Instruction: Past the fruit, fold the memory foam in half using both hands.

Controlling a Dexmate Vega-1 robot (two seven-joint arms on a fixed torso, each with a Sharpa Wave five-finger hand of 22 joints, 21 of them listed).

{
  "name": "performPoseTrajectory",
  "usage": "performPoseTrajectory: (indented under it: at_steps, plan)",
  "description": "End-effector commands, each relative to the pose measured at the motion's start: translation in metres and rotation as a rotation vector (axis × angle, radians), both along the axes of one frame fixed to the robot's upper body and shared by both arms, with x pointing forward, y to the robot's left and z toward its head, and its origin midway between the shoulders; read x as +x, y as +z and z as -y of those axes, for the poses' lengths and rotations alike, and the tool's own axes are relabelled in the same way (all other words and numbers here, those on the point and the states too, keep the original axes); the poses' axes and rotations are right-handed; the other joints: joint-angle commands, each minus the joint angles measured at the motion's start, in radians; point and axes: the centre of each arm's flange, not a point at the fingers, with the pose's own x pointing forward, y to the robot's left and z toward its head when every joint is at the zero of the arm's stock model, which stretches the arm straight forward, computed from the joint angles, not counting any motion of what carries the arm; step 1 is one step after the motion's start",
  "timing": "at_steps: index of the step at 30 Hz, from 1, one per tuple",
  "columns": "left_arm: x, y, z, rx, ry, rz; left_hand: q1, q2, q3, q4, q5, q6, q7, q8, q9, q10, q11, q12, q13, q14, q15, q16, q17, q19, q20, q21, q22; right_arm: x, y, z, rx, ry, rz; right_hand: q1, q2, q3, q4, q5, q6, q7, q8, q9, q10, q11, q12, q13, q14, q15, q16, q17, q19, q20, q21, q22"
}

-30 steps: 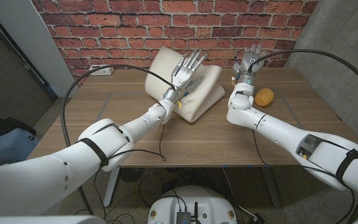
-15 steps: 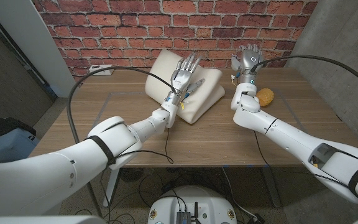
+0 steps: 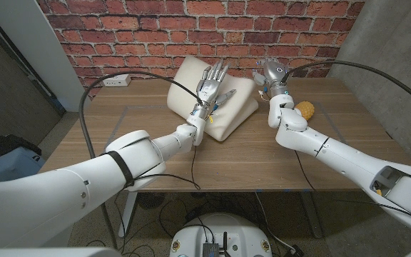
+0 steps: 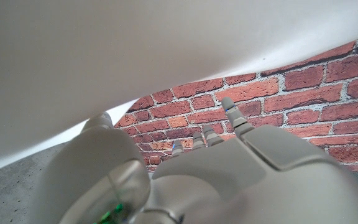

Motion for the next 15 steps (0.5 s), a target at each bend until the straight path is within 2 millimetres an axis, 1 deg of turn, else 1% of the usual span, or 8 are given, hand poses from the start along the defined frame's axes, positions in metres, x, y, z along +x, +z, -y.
performPoseTrajectory:
  at_steps: [1,4,8,10,12,13,14,15]
  plan:
    - [0.003,0.004,0.007,0.005,-0.002,-0.034,-0.009,0.000,-0.010,0.004,0.006,-0.113,0.005,0.004,0.001,-0.104,-0.003,0.007,0.003,-0.006,-0.003,0.011,0.004,-0.001,-0.004,-0.004,0.002,0.003,-0.006,-0.016,-0.166,0.116,-0.185,0.014,0.006,0.020,0.002,0.007,0.009,0.001,0.003,0.003,0.004,-0.009,-0.003,0.002,-0.008,-0.052,-0.007,0.002,0.004,-0.004,0.001,0.005]
    - [0.003,0.004,0.009,0.012,-0.001,-0.036,-0.012,0.001,-0.013,0.005,0.008,-0.113,0.004,0.005,0.001,-0.102,-0.004,0.008,0.003,-0.005,-0.005,0.011,0.003,0.001,-0.005,-0.005,0.002,0.004,-0.008,-0.021,-0.187,0.091,-0.188,0.024,0.007,0.030,-0.002,0.008,0.003,-0.004,-0.001,0.003,0.001,-0.010,-0.005,0.003,-0.010,-0.052,-0.009,0.002,0.003,-0.004,-0.001,0.005]
    - [0.003,0.005,0.009,0.014,0.002,-0.041,-0.016,0.001,-0.016,0.008,0.010,-0.111,0.002,0.007,0.001,-0.100,-0.005,0.010,0.002,-0.004,-0.008,0.012,0.003,0.003,-0.006,-0.007,0.002,0.004,-0.009,-0.026,-0.208,0.110,-0.199,0.027,0.003,0.034,-0.004,0.008,-0.002,-0.007,-0.004,0.003,0.001,-0.008,-0.007,0.003,-0.009,-0.050,-0.009,0.003,0.004,-0.001,-0.002,0.005]
    - [0.004,0.005,0.009,0.015,0.002,-0.044,-0.018,0.002,-0.017,0.009,0.011,-0.111,0.002,0.007,0.000,-0.100,-0.005,0.010,0.002,-0.003,-0.010,0.012,0.003,0.003,-0.006,-0.008,0.002,0.005,-0.010,-0.027,-0.223,0.128,-0.211,0.029,0.001,0.035,-0.004,0.007,-0.001,-0.011,-0.004,0.003,-0.001,-0.014,-0.008,0.003,-0.009,-0.050,-0.009,0.003,0.005,0.002,-0.002,0.005]
    - [0.004,0.005,0.009,0.018,0.003,-0.045,-0.019,0.002,-0.019,0.010,0.013,-0.111,0.003,0.007,0.000,-0.099,-0.007,0.011,0.002,-0.003,-0.010,0.012,0.003,0.004,-0.006,-0.009,0.002,0.006,-0.010,-0.029,-0.236,0.144,-0.235,0.027,-0.002,0.037,-0.002,0.006,0.007,-0.035,-0.003,0.003,-0.002,-0.031,-0.011,0.003,-0.011,-0.052,-0.009,0.006,0.004,0.000,-0.005,0.005]
    - [0.004,0.005,0.009,0.018,0.003,-0.046,-0.020,0.003,-0.020,0.011,0.013,-0.111,0.003,0.007,0.000,-0.098,-0.007,0.011,0.002,-0.003,-0.011,0.012,0.003,0.004,-0.007,-0.009,0.002,0.007,-0.010,-0.030,-0.247,0.147,-0.242,0.029,0.001,0.041,0.000,0.006,0.011,-0.044,-0.002,0.003,-0.009,-0.046,-0.015,0.003,-0.016,-0.060,-0.010,0.008,0.004,-0.002,-0.006,0.005]
    - [0.004,0.005,0.009,0.018,0.004,-0.046,-0.021,0.003,-0.020,0.011,0.014,-0.110,0.003,0.008,0.000,-0.097,-0.006,0.012,0.002,-0.002,-0.011,0.012,0.003,0.005,-0.006,-0.010,0.002,0.008,-0.011,-0.030,-0.253,0.150,-0.251,0.029,0.002,0.043,0.001,0.006,0.012,-0.049,-0.002,0.003,-0.010,-0.046,-0.015,0.003,-0.017,-0.061,-0.010,0.009,0.004,-0.004,-0.006,0.005]
    - [0.004,0.005,0.010,0.020,0.004,-0.046,-0.021,0.003,-0.021,0.012,0.015,-0.110,0.003,0.008,0.000,-0.097,-0.007,0.012,0.002,-0.002,-0.011,0.012,0.002,0.005,-0.007,-0.010,0.002,0.009,-0.011,-0.030,-0.256,0.152,-0.260,0.031,0.004,0.049,0.003,0.005,0.020,-0.066,-0.002,0.003,-0.011,-0.069,-0.017,0.003,-0.019,-0.062,-0.010,0.011,0.003,-0.006,-0.008,0.005]
